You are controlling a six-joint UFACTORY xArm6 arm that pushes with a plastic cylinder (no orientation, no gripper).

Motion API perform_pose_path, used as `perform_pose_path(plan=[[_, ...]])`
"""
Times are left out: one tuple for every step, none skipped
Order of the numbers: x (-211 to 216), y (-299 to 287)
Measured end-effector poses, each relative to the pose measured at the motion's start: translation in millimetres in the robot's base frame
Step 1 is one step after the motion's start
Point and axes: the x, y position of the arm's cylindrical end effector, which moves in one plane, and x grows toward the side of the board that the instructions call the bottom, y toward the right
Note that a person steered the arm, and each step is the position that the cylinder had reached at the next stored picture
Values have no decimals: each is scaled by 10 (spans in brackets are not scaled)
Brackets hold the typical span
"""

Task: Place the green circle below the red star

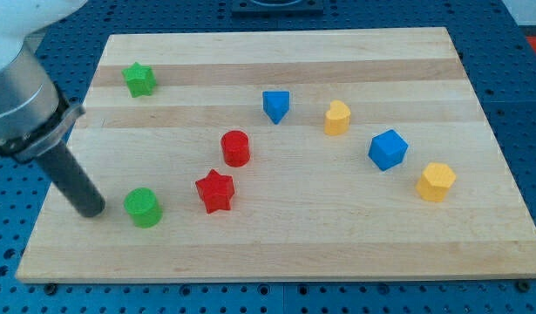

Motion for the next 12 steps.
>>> perform_pose_path(plan=[[1,547],[122,807],[170,811],[234,905],[313,1011],[355,1168],[317,946],[567,944],[800,894],[884,948],[884,1062],[884,1117]])
